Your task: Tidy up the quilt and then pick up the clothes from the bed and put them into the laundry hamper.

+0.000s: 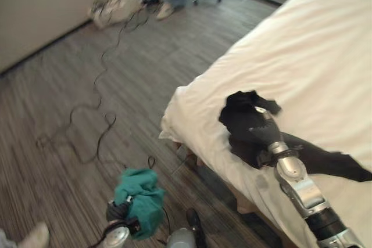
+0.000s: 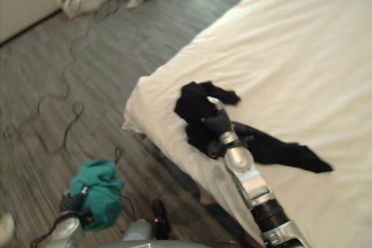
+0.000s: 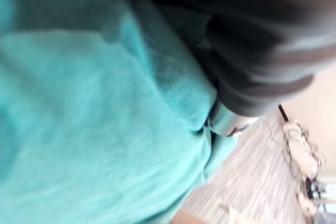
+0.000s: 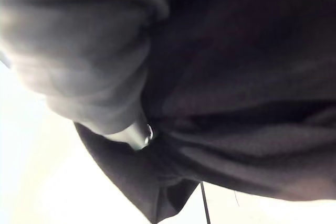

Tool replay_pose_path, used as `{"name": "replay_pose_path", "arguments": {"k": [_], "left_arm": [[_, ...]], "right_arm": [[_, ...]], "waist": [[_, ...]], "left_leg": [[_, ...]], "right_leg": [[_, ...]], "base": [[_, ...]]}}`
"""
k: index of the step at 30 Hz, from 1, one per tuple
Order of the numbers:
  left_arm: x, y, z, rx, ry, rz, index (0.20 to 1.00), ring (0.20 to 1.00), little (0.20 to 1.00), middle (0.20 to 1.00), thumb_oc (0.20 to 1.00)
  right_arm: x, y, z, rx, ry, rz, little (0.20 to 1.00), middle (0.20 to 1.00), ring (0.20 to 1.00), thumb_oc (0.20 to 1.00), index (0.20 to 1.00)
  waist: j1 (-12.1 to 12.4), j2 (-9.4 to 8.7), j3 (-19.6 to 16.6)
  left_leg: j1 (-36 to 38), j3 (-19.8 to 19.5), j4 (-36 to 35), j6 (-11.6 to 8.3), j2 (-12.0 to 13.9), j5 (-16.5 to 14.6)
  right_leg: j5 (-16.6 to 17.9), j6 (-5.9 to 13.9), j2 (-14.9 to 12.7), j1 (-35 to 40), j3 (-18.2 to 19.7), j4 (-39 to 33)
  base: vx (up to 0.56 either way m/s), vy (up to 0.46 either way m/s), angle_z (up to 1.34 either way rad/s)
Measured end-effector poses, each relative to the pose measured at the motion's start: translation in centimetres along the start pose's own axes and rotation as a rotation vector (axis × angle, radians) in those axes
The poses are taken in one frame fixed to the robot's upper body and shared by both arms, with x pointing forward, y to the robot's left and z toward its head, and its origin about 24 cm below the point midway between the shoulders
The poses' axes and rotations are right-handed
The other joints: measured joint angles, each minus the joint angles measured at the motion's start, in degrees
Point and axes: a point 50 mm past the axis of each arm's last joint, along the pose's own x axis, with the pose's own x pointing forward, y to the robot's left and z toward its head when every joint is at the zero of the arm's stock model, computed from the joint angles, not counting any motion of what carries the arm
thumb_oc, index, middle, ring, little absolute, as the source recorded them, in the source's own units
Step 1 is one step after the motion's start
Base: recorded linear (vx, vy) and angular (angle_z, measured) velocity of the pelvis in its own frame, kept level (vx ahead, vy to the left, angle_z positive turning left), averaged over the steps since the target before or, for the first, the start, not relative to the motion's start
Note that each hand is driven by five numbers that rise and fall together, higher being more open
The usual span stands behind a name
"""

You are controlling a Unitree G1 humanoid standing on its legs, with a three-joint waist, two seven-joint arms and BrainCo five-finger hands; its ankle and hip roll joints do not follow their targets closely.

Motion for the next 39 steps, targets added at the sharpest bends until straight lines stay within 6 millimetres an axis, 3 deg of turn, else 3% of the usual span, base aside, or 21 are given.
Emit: {"name": "replay_pose_path", "arguments": {"k": [2, 3, 5, 6, 8, 9, 10, 11, 16, 17, 24, 27, 28, 30, 31, 32, 33, 34, 35, 37, 39], "left_arm": [[0.4, -1.8, 1.9, -0.009, -0.082, -0.078, 0.2, 0.2, 0.2, 0.2, 0.2], [0.4, -3.5, 2.5, -0.055, -0.101, -0.139, 0.2, 0.2, 0.2, 0.2, 0.2], [0.4, -6.4, 3.5, -0.103, -0.132, -0.221, 0.2, 0.2, 0.2, 0.2, 0.2], [0.0, -6.6, 3.7, -0.122, -0.158, -0.254, 0.2, 0.2, 0.2, 0.2, 0.2], [-0.1, -6.5, 3.1, -0.114, -0.137, -0.255, 0.2, 0.2, 0.2, 0.2, 0.2], [-0.1, -6.5, 2.2, -0.097, -0.098, -0.256, 0.2, 0.2, 0.2, 0.2, 0.2], [-0.2, -6.6, 1.5, -0.067, -0.073, -0.272, 0.2, 0.2, 0.2, 0.2, 0.2], [-0.2, -6.4, 0.1, -0.023, -0.025, -0.276, 0.2, 0.2, 0.2, 0.2, 0.2], [-1.3, -3.5, -6.6, 0.088, 0.257, -0.171, 0.2, 0.2, 0.2, 0.2, 0.2], [-1.7, -2.7, -7.3, 0.146, 0.292, -0.172, 0.2, 0.2, 0.2, 0.2, 0.2], [-1.3, -8.8, -5.9, 0.277, 0.232, -0.35, 0.2, 0.2, 0.2, 0.2, 0.2], [-0.5, -10.0, -4.0, 0.264, 0.157, -0.379, 0.2, 0.2, 0.2, 0.2, 0.2], [-0.5, -10.4, -3.7, 0.266, 0.141, -0.388, 0.2, 0.2, 0.2, 0.2, 0.2], [-0.7, -9.8, -4.0, 0.269, 0.151, -0.38, 0.2, 0.2, 0.2, 0.2, 0.2], [-0.9, -10.2, -4.1, 0.251, 0.157, -0.383, 0.2, 0.2, 0.2, 0.2, 0.2], [-1.3, -11.2, -4.0, 0.213, 0.153, -0.401, 0.2, 0.2, 0.2, 0.2, 0.2], [-1.1, -11.2, -2.9, 0.194, 0.101, -0.405, 0.2, 0.2, 0.2, 0.2, 0.2], [-1.1, -11.3, -3.3, 0.191, 0.133, -0.394, 0.2, 0.2, 0.2, 0.2, 0.2], [-1.0, -10.7, -3.7, 0.2, 0.149, -0.379, 0.2, 0.2, 0.2, 0.2, 0.2], [-1.1, -10.6, -4.2, 0.17, 0.176, -0.352, 0.2, 0.2, 0.2, 0.2, 0.2], [-0.9, -10.9, -3.8, 0.172, 0.167, -0.349, 0.2, 0.2, 0.2, 0.2, 0.2]], "right_arm": [[-2.2, -0.6, -2.3, 0.04, 0.107, -0.013, 0.2, 0.2, 0.2, 0.2, 0.2], [-3.4, -1.6, -3.5, 0.049, 0.152, -0.061, 0.2, 0.2, 0.2, 0.2, 0.2], [-6.3, -3.9, -5.1, 0.047, 0.238, -0.184, 0.2, 0.2, 0.2, 0.2, 0.2], [-7.6, -4.5, -6.8, 0.021, 0.34, -0.195, 0.2, 0.2, 0.2, 0.2, 0.2], [-8.5, -5.4, -8.0, -0.013, 0.407, -0.222, 0.2, 0.2, 0.2, 0.2, 0.2], [-9.6, -6.4, -9.2, -0.08, 0.467, -0.236, 0.2, 0.2, 0.2, 0.2, 0.2], [-10.2, -6.6, -9.8, -0.084, 0.487, -0.266, 0.2, 0.2, 0.2, 0.2, 0.2], [-10.7, -6.9, -11.0, -0.086, 0.534, -0.29, 0.2, 0.2, 0.2, 0.2, 0.2], [-12.7, -7.8, -13.6, -0.113, 0.668, -0.384, 0.2, 0.2, 0.2, 0.2, 0.2], [-14.0, -10.2, -13.9, -0.159, 0.745, -0.514, 0.2, 0.2, 0.2, 0.2, 0.2], [-12.0, -9.6, -13.9, -0.234, 0.725, -0.52, 0.2, 0.2, 0.2, 0.2, 0.2], [-11.0, -8.9, -14.0, -0.231, 0.718, -0.49, 0.2, 0.2, 0.2, 0.2, 0.2], [-10.8, -8.9, -13.9, -0.242, 0.713, -0.475, 0.2, 0.2, 0.2, 0.2, 0.2], [-9.9, -8.2, -13.9, -0.25, 0.698, -0.437, 0.2, 0.2, 0.2, 0.2, 0.2], [-9.1, -8.5, -13.3, -0.288, 0.669, -0.415, 0.2, 0.2, 0.2, 0.2, 0.2], [-9.0, -9.4, -12.6, -0.325, 0.646, -0.419, 0.2, 0.2, 0.2, 0.2, 0.2], [-9.1, -9.4, -12.2, -0.353, 0.623, -0.403, 0.2, 0.2, 0.2, 0.2, 0.2], [-8.2, -9.4, -12.0, -0.362, 0.607, -0.39, 0.2, 0.2, 0.2, 0.2, 0.2], [-8.1, -8.6, -12.4, -0.348, 0.623, -0.377, 0.2, 0.2, 0.2, 0.2, 0.2], [-8.7, -8.2, -13.0, -0.396, 0.685, -0.333, 0.2, 0.2, 0.2, 0.2, 0.2], [-10.2, -7.9, -14.3, -0.391, 0.784, -0.333, 0.2, 0.2, 0.2, 0.2, 0.2]], "waist": [[-1.16, -0.01, 0.14], [-1.26, 2.92, 2.11], [-4.63, 6.99, 3.86], [-5.0, 5.06, 3.89], [-7.18, 5.57, 4.8], [-8.11, 4.14, 5.19], [-8.38, 1.68, 4.98], [-8.22, 0.11, 4.42], [-7.88, -1.03, 1.25], [-5.29, -0.57, 0.49], [-4.79, -0.07, 1.9], [-0.89, -1.0, 3.4], [-0.51, -2.14, 4.21], [0.13, -3.37, 4.83], [0.37, -1.01, 4.57], [1.05, 3.4, 4.3], [1.25, 1.31, 3.72], [1.47, 3.17, 5.12], [3.07, 0.33, 3.95], [4.38, 1.25, 3.61], [5.67, 0.57, 2.6]], "left_leg": [[1.37, -7.48, -3.77, -0.21, -0.42, 1.46], [0.05, -12.89, -1.18, -0.15, -0.09, 0.8], [0.07, -22.16, -2.8, -1.23, 2.16, 0.89], [1.56, -15.65, -6.03, 5.17, 1.99, -3.25], [1.13, -15.94, -6.39, 6.45, 2.5, -3.1], [1.59, -18.54, -6.71, 4.45, 1.35, -4.04], [2.83, -18.97, -6.74, 0.18, -1.2, -2.07], [3.53, -18.87, -6.42, -2.16, -1.96, -0.93], [11.81, -18.57, -6.71, -6.26, 1.33, 0.65], [12.12, -17.32, -6.64, -5.59, -1.73, -3.25], [11.12, -15.43, -3.05, -7.43, -0.93, -4.14], [2.15, -14.09, 13.3, -11.59, 0.43, -6.42], [-2.3, -13.55, 23.43, -12.72, -0.48, -7.05], [-4.64, -11.74, 19.82, -10.13, -2.19, -8.33], [-5.42, -11.14, 12.84, -9.04, -1.21, -7.38], [-6.85, -10.83, 8.1, -11.1, 2.99, -8.28], [-9.74, -8.69, 4.73, -9.87, 1.8, -6.75], [-9.99, -8.83, 3.68, -8.99, 3.24, -3.8], [-10.94, -6.33, 3.91, -9.05, 1.92, -3.64], [-10.25, -5.63, 7.14, -7.2, 0.68, -7.81], [-9.34, -7.14, 5.77, -6.77, -1.89, -6.14]], "right_leg": [[-8.32, 2.87, 6.78, -2.58, 13.6, -0.19], [-11.52, 3.19, 13.03, -5.98, 18.41, -2.75], [-15.2, -2.39, 23.96, -8.26, 28.55, -7.37], [-13.95, -1.39, 23.61, -15.18, 36.23, -7.67], [-11.66, -0.56, 25.0, -19.38, 42.91, -8.82], [-5.49, -2.04, 27.41, -20.59, 44.99, -10.95], [0.08, -5.48, 24.64, -18.45, 40.21, -12.37], [-0.38, -4.79, 23.3, -16.86, 38.37, -13.74], [1.12, -3.21, 23.76, -9.1, 35.19, -21.46], [2.08, 3.53, 13.77, -9.9, 31.13, -21.9], [1.35, 2.47, 15.2, -10.68, 30.45, -19.87], [-7.19, -0.35, 18.65, -15.39, 27.26, -4.22], [-11.52, -3.82, 17.97, -13.48, 27.36, -4.35], [-11.6, -3.96, 16.25, -12.46, 27.56, -9.31], [-11.77, -1.94, 18.26, -10.37, 27.98, -14.28], [-12.62, -3.7, 21.99, -11.9, 27.3, -7.37], [-13.64, -2.43, 18.84, -9.73, 26.42, -7.92], [-14.05, -2.9, 20.24, -8.28, 25.17, -9.12], [-12.2, -2.59, 17.26, -8.17, 23.3, -11.26], [-12.72, 0.14, 17.89, -4.3, 25.02, -15.73], [-17.89, 0.34, 17.13, -8.37, 30.07, -3.05]], "base": [[0.36, 0.099, 2.26], [0.51, 0.088, 1.85], [0.4, 0.009, 2.73], [0.43, -0.039, 2.55], [0.27, -0.092, 2.16], [0.14, -0.17, 2.45], [0.24, -0.204, 2.15], [0.2, -0.139, 1.17], [0.16, -0.069, 0.49], [0.09, -0.056, 0.01], [0.02, -0.088, -0.09], [0.25, -0.122, -0.24], [0.39, -0.005, 0.14], [0.53, 0.034, -0.4], [0.49, 0.025, -0.59], [0.49, 0.014, -0.09], [0.35, 0.009, -0.08], [0.73, 0.034, -0.41], [0.57, 0.028, -0.74], [0.55, 0.03, -0.6], [0.48, 0.111, 0.27]]}}
